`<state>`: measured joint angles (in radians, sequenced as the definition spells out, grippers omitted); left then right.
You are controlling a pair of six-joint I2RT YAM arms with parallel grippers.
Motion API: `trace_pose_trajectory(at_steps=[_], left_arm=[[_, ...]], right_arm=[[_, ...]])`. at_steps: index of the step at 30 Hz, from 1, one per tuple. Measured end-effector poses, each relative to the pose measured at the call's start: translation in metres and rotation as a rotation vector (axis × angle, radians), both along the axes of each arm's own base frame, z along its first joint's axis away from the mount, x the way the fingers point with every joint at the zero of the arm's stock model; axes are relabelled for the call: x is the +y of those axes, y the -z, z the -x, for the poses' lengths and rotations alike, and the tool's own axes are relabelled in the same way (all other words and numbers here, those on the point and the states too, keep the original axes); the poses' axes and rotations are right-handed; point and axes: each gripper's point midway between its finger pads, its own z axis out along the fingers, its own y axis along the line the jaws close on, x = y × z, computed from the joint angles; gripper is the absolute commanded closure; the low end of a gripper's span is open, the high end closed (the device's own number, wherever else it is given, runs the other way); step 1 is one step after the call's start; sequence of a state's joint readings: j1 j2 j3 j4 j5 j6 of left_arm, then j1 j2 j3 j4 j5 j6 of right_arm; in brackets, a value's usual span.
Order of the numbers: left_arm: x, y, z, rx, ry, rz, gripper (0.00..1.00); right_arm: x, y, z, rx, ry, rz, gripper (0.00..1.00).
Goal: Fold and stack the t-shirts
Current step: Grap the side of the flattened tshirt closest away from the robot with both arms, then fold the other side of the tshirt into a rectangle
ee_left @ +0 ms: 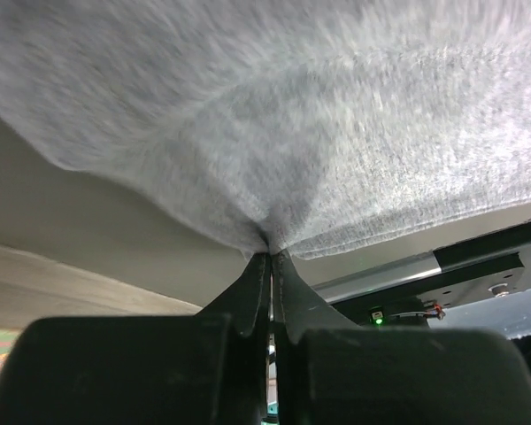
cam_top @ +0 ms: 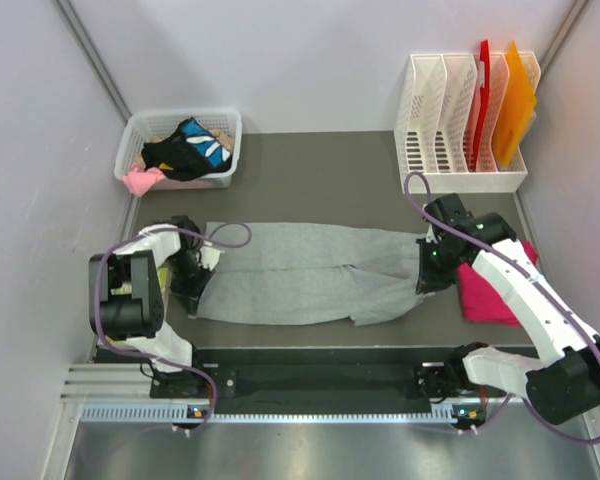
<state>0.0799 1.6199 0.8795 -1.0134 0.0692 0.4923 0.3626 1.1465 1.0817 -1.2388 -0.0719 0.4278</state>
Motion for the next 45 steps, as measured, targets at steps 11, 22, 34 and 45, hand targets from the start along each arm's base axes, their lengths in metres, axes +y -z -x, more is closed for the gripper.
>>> trace_pose_trajectory(at_steps=[11, 22, 34, 45], left_arm=[[0.001, -0.04, -0.009, -0.106, 0.032, 0.0, 1.0], [0.002, -0.051, 0.002, -0.111, 0.056, -0.003, 1.0], [0.002, -0.047, -0.063, -0.133, 0.046, 0.02, 1.0], [0.006, -0.04, -0.114, -0.166, 0.055, 0.021, 1.0]], right_arm=[[-0.002, -0.002, 0.006, 0.005, -0.009, 0.002, 0.99], [-0.004, -0.01, 0.014, 0.002, -0.012, -0.006, 0.99], [0.001, -0.015, -0.018, -0.015, 0.001, 0.019, 0.99], [-0.01, -0.005, -0.056, -0.034, 0.064, 0.057, 1.0]])
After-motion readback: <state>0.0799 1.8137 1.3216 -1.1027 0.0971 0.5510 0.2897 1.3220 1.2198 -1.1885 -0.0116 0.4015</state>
